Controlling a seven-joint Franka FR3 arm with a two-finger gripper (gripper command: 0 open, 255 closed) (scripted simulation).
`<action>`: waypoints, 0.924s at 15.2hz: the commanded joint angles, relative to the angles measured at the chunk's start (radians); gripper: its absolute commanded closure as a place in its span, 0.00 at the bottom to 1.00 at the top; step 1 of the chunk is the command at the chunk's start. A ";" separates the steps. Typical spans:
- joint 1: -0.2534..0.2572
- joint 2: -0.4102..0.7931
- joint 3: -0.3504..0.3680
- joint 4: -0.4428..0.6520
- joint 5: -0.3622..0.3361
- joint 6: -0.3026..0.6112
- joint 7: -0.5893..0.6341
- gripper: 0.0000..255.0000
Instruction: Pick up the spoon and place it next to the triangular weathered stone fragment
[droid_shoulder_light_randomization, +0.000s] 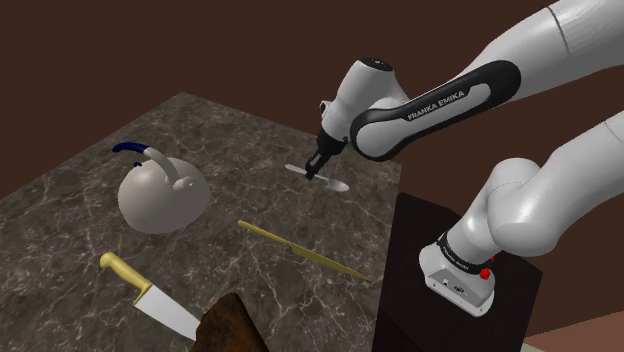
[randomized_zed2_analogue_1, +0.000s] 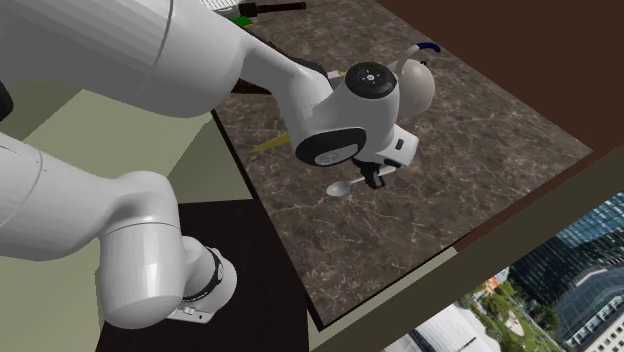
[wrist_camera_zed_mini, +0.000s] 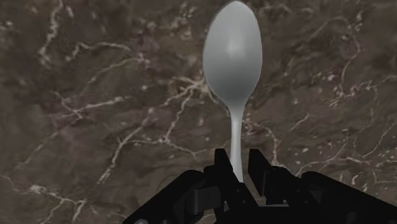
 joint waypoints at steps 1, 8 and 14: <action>-0.003 -0.025 -0.001 0.009 -0.006 -0.034 0.005 1.00; -0.011 -0.095 -0.002 0.052 -0.024 -0.147 0.023 1.00; -0.017 -0.142 -0.004 0.098 -0.036 -0.240 0.036 1.00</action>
